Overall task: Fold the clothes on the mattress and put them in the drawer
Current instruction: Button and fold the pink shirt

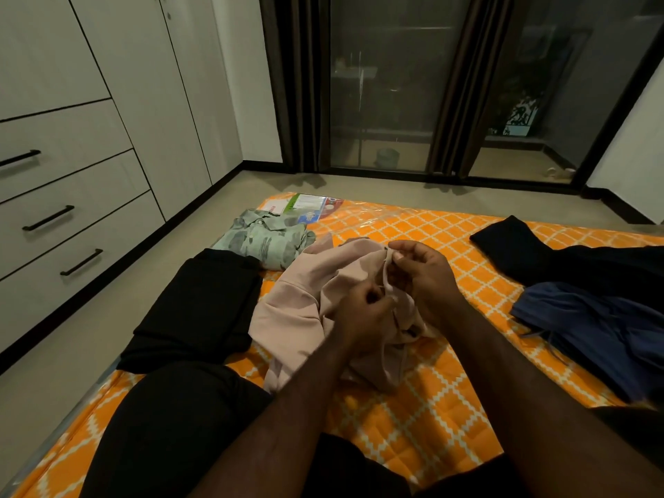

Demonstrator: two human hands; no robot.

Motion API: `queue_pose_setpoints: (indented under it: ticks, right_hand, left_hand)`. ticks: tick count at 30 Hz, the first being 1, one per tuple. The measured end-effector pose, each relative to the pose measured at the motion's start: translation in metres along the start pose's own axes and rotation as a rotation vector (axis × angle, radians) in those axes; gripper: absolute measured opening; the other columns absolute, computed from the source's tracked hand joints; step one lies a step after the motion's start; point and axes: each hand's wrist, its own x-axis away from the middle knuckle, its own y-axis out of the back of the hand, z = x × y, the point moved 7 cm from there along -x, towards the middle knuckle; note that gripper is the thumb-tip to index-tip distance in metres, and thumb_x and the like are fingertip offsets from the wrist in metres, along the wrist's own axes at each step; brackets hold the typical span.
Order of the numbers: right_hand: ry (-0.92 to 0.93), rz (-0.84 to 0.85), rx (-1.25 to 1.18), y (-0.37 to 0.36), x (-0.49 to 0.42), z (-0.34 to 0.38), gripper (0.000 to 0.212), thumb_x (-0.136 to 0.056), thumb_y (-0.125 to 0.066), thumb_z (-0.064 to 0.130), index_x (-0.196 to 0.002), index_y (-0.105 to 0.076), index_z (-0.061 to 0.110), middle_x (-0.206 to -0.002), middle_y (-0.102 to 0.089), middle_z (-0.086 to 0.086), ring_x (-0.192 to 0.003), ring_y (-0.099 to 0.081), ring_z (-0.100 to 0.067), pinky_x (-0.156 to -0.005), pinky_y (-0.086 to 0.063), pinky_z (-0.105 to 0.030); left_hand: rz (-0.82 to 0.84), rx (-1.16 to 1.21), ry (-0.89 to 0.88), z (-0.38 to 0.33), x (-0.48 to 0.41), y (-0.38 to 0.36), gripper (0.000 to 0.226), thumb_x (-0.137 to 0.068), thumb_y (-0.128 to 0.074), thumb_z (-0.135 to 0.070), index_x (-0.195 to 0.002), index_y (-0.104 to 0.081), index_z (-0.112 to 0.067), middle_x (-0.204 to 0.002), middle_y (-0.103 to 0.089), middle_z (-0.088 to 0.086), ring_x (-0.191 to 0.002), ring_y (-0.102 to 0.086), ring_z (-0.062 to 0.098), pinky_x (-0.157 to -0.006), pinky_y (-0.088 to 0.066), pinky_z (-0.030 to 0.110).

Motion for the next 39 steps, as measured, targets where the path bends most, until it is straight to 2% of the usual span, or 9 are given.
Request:
queue_pose_setpoints:
  ticks: [5,10,12,14,17,20,28,34,39]
  right_hand:
    - [-0.033,0.050,0.068,-0.003,-0.001,-0.012,0.020,-0.102,-0.056,0.002,-0.113,-0.072,0.007,-0.106,-0.073,-0.021,-0.093,-0.071,-0.028,-0.077,-0.060,-0.038]
    - [-0.023,0.156,0.085,-0.014,0.003,-0.012,0.027,-0.102,-0.052,-0.003,-0.122,-0.067,0.004,-0.107,-0.073,-0.014,-0.095,-0.070,-0.024,-0.081,-0.060,-0.035]
    - [-0.056,0.179,0.080,-0.019,0.007,-0.011,0.034,-0.100,-0.050,-0.009,-0.128,-0.063,0.004,-0.111,-0.072,-0.014,-0.099,-0.070,-0.024,-0.084,-0.060,-0.034]
    - [0.062,0.098,0.304,-0.017,0.008,-0.002,0.031,-0.098,-0.054,-0.003,-0.125,-0.064,0.011,-0.109,-0.072,-0.010,-0.100,-0.071,-0.022,-0.082,-0.061,-0.033]
    - [0.490,-0.057,0.911,-0.020,0.018,0.028,0.015,-0.090,-0.070,0.014,-0.102,-0.063,0.021,-0.080,-0.065,0.005,-0.073,-0.063,-0.011,-0.060,-0.050,-0.029]
    - [0.521,0.056,1.092,-0.033,0.027,0.025,0.018,-0.088,-0.074,0.025,-0.090,-0.056,0.023,-0.068,-0.060,0.008,-0.060,-0.056,-0.009,-0.051,-0.040,-0.028]
    - [0.442,0.097,1.086,-0.030,0.022,-0.001,0.027,-0.087,-0.077,0.044,-0.089,-0.075,0.017,-0.078,-0.072,0.004,-0.070,-0.064,-0.011,-0.066,-0.052,-0.031]
    - [0.424,0.086,1.064,-0.031,0.021,-0.002,0.026,-0.094,-0.069,0.041,-0.090,-0.076,0.017,-0.079,-0.073,0.002,-0.067,-0.060,-0.009,-0.062,-0.045,-0.029]
    - [0.379,0.168,1.067,-0.038,0.023,-0.010,0.031,-0.103,-0.053,0.035,-0.075,-0.058,0.024,-0.064,-0.054,0.007,-0.061,-0.052,-0.015,-0.057,-0.036,-0.034]
  left_hand:
    - [-0.014,0.590,0.385,0.025,0.005,-0.007,0.016,-0.103,-0.056,-0.024,-0.096,-0.061,-0.010,-0.073,-0.061,0.006,-0.057,-0.056,0.015,-0.047,-0.043,0.023]
    - [0.143,0.761,0.392,0.018,0.014,-0.021,0.032,-0.096,-0.067,-0.017,-0.123,-0.065,0.001,-0.115,-0.070,0.025,-0.095,-0.070,0.037,-0.087,-0.057,0.052]
    - [0.104,0.768,0.394,0.018,0.013,-0.020,0.030,-0.097,-0.063,-0.011,-0.126,-0.063,0.001,-0.119,-0.068,0.027,-0.105,-0.068,0.045,-0.092,-0.054,0.064]
    - [0.016,0.791,0.380,0.023,0.008,-0.014,0.029,-0.098,-0.061,-0.006,-0.126,-0.063,0.000,-0.119,-0.068,0.028,-0.108,-0.066,0.047,-0.093,-0.051,0.068]
    - [-0.108,0.833,0.355,0.025,0.000,0.001,0.029,-0.097,-0.060,-0.002,-0.125,-0.064,0.002,-0.119,-0.068,0.028,-0.109,-0.067,0.045,-0.091,-0.057,0.055]
    - [-0.160,0.870,0.352,0.020,-0.003,0.015,0.022,-0.096,-0.060,0.001,-0.117,-0.068,0.002,-0.109,-0.071,0.027,-0.093,-0.073,0.037,-0.073,-0.062,0.041]
    - [-0.220,1.001,0.429,0.026,-0.002,0.019,0.031,-0.102,-0.055,-0.021,-0.122,-0.068,-0.001,-0.117,-0.071,0.024,-0.102,-0.070,0.037,-0.094,-0.056,0.048]
    - [-0.186,1.064,0.509,0.025,0.002,0.013,0.029,-0.106,-0.047,-0.018,-0.113,-0.069,0.000,-0.105,-0.073,0.021,-0.089,-0.073,0.029,-0.072,-0.062,0.036]
    - [-0.124,1.067,0.502,0.025,0.001,0.006,0.032,-0.103,-0.053,-0.017,-0.127,-0.064,0.002,-0.108,-0.070,0.020,-0.089,-0.072,0.026,-0.071,-0.062,0.034]
